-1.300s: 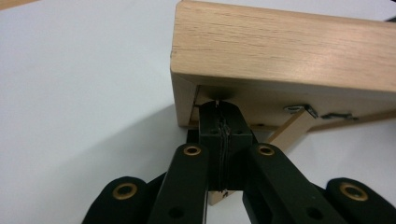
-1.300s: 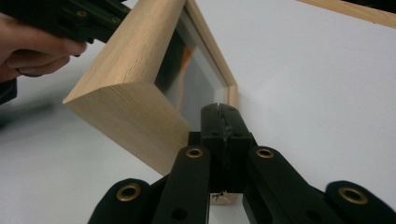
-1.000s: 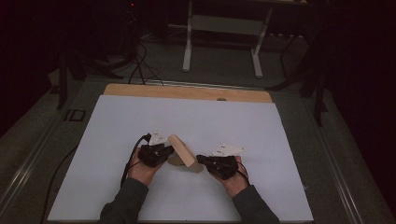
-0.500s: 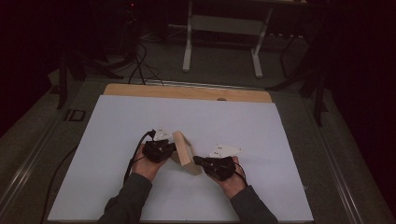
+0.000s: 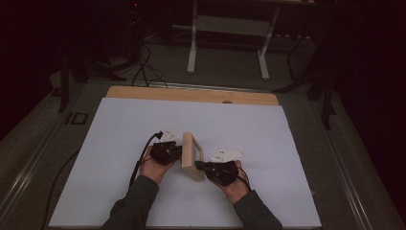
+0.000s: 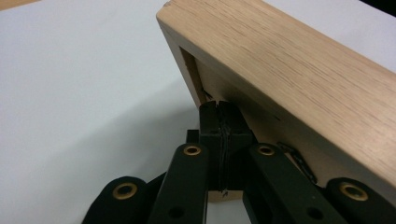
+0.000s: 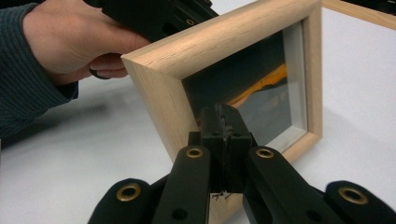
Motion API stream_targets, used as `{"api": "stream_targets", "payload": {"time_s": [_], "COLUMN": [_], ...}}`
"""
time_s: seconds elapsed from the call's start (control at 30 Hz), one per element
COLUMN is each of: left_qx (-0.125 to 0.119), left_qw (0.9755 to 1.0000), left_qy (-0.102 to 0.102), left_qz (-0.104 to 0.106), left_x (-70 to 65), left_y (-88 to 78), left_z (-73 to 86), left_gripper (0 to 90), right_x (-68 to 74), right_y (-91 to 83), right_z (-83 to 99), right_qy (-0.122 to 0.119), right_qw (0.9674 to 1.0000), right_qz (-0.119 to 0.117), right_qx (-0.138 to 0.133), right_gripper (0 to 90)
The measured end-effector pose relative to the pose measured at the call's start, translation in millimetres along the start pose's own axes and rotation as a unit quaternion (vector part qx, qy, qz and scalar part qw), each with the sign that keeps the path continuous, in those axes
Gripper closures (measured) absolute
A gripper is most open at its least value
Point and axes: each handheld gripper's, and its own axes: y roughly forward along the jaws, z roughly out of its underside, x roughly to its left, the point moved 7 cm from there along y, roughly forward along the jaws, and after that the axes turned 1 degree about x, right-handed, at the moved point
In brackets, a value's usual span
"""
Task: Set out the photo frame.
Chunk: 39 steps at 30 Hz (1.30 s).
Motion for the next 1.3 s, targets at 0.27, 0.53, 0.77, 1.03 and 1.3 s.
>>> {"api": "stream_targets", "payload": {"time_s": [0.27,0.53,0.77,1.03,1.3], "left_qx": [0.001,0.002,-0.019,-0.026,-0.049], "left_qw": [1.0000,0.9995,0.9985,0.9974,0.9959], "left_qy": [-0.009,-0.026,-0.040,-0.046,-0.058], "left_qz": [0.003,-0.020,-0.032,-0.050,-0.050], "left_x": [3.4,10.8,13.1,14.3,6.2], "left_y": [-1.6,-14.2,-31.7,-42.9,-57.7], "left_z": [0.6,4.7,3.5,3.1,-2.2], "left_gripper": [82.7,68.7,58.0,52.5,44.3], "right_x": [0.0,-5.2,-12.0,-17.2,-26.3], "right_y": [1.7,-2.3,-6.9,-9.9,-16.3], "right_z": [-0.4,3.3,6.9,11.6,19.5], "right_qy": [-0.002,0.004,0.010,0.014,0.022], "right_qw": [1.0000,1.0000,0.9998,0.9997,0.9992], "right_qz": [0.000,0.005,0.013,0.019,0.029], "right_qx": [0.002,0.004,0.007,0.012,0.017], "right_gripper": [88.2,84.1,79.7,75.4,71.0]}}
